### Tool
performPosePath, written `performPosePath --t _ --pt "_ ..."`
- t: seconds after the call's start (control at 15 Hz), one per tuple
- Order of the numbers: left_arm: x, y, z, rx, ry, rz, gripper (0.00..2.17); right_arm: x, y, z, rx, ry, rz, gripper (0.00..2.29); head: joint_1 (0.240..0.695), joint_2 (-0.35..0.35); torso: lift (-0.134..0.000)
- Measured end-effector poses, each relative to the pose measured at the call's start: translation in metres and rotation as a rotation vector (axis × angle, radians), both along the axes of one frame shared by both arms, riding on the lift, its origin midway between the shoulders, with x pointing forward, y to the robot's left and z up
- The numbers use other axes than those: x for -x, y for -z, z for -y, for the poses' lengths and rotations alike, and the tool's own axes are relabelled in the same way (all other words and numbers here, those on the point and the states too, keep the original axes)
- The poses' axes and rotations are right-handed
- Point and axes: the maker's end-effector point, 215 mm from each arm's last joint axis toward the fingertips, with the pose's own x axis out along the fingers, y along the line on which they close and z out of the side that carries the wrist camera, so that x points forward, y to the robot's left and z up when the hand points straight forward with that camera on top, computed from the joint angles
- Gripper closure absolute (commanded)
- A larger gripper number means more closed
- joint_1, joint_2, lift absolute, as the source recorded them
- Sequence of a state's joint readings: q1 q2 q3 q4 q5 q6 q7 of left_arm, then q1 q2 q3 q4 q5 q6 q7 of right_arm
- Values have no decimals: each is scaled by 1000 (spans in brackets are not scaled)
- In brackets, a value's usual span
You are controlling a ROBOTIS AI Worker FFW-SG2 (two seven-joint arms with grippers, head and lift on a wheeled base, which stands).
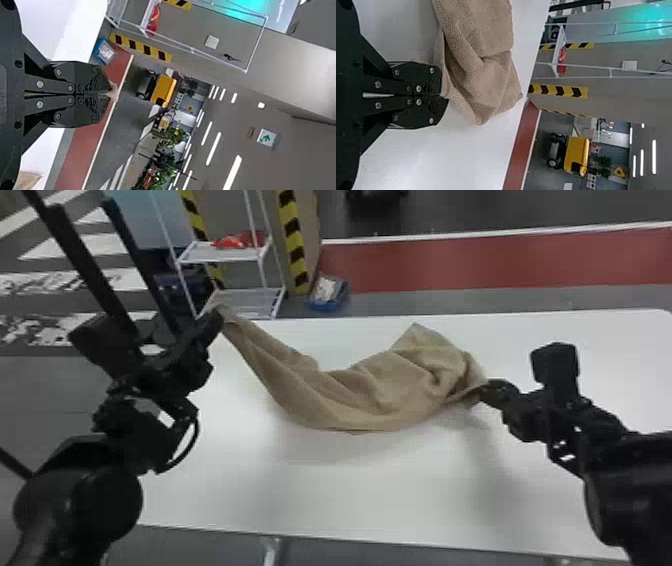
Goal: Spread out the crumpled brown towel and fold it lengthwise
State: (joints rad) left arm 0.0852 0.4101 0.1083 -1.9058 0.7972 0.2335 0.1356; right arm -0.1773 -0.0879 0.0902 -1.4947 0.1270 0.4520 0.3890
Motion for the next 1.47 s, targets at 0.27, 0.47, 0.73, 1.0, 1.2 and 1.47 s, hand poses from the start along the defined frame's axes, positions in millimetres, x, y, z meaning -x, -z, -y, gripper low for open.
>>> performPosePath --t 0.27,0.47,0.73,1.0,1.2,1.47 --pt "2 -31 -11 32 -10 57 1349 3 -62 65 -29 97 55 1865 626 137 -120" --pt "10 -56 -5 126 36 101 1349 17 -109 127 -43 174 86 1865 586 68 -120" --pt "23 -62 2 176 73 103 1349 47 -147 204 -52 267 98 1865 572 -1 -120" --pt "26 -42 13 152 84 52 1349 47 -135 219 -12 279 65 1855 590 -40 -120" --pt "36 0 27 114 103 -36 1349 50 -94 206 18 262 7 1808 653 -44 -120" --pt "49 43 44 59 112 -106 1349 60 -36 174 49 210 -56 1642 695 -31 -120"
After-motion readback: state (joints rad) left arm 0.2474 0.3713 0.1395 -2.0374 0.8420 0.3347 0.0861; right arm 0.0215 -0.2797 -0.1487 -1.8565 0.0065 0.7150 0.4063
